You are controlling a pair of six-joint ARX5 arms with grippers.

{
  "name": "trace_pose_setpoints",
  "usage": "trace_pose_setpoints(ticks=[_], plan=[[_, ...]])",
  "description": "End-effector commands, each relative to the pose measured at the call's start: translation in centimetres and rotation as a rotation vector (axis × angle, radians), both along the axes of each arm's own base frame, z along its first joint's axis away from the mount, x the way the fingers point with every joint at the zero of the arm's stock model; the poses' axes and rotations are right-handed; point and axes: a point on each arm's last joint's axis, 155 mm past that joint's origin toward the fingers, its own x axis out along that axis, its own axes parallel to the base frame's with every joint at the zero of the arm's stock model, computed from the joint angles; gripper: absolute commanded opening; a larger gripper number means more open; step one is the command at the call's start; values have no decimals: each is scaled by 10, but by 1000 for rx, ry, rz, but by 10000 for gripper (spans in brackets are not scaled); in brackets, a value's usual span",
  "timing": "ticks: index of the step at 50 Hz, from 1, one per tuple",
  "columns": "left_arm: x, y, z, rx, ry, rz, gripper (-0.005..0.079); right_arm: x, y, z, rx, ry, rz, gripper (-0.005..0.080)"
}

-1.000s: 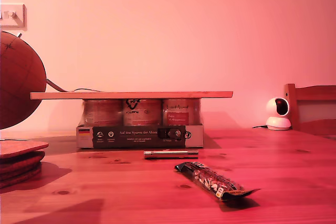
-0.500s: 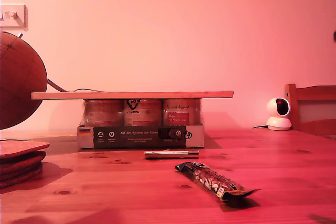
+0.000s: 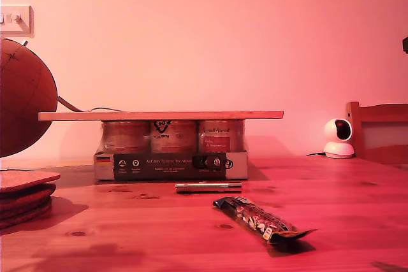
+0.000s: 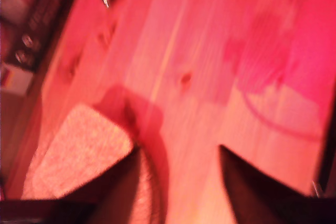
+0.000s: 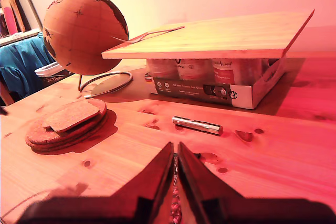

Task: Pick up the top cork coaster and place it on the shelf behind you

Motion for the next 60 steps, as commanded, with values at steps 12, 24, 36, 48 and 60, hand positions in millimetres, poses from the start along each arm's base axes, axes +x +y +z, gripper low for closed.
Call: trace_pose_setpoints(ticks=[12, 24, 36, 48, 60], plan=[[40, 11, -9, 165, -98, -38, 526, -2, 1, 9, 7, -24, 4, -12], [60, 20, -33, 245, -62, -13, 526, -2, 0, 9, 7, -24, 3, -12], [74, 18, -45, 251, -59, -8, 526, -1, 0, 9, 7, -24, 2, -12], [83, 21, -55, 272, -53, 5, 507, -1, -1, 9, 6, -24, -6, -12], [85, 20, -53, 270, -64, 6, 274, 1, -2, 9, 6, -25, -16, -12]])
